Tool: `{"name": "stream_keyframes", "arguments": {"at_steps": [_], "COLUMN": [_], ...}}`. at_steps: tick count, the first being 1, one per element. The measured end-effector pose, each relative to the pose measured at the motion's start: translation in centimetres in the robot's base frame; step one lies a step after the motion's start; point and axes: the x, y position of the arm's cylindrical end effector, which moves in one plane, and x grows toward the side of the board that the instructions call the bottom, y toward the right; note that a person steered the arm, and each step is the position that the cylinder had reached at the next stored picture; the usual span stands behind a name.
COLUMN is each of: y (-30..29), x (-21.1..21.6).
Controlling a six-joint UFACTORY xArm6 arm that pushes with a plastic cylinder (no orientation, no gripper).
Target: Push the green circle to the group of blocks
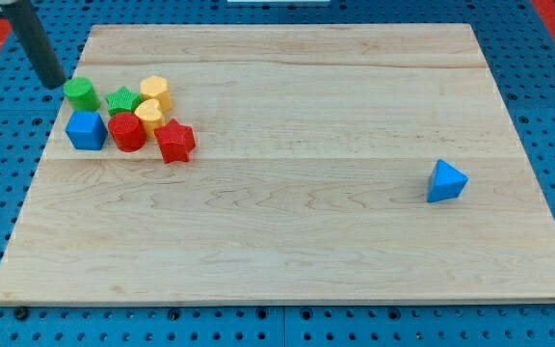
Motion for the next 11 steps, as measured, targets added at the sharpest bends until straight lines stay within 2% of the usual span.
{"name": "stream_keyframes", "arguments": {"at_steps": [1, 2, 4, 5, 7, 8, 10, 11], "y": [1.1, 3.8, 15.4, 16.7, 21.7, 17.9, 15.9, 15.4], "x": [2.6, 0.1, -2.5, -5.7, -3.6, -3.0, -3.9, -2.6]}}
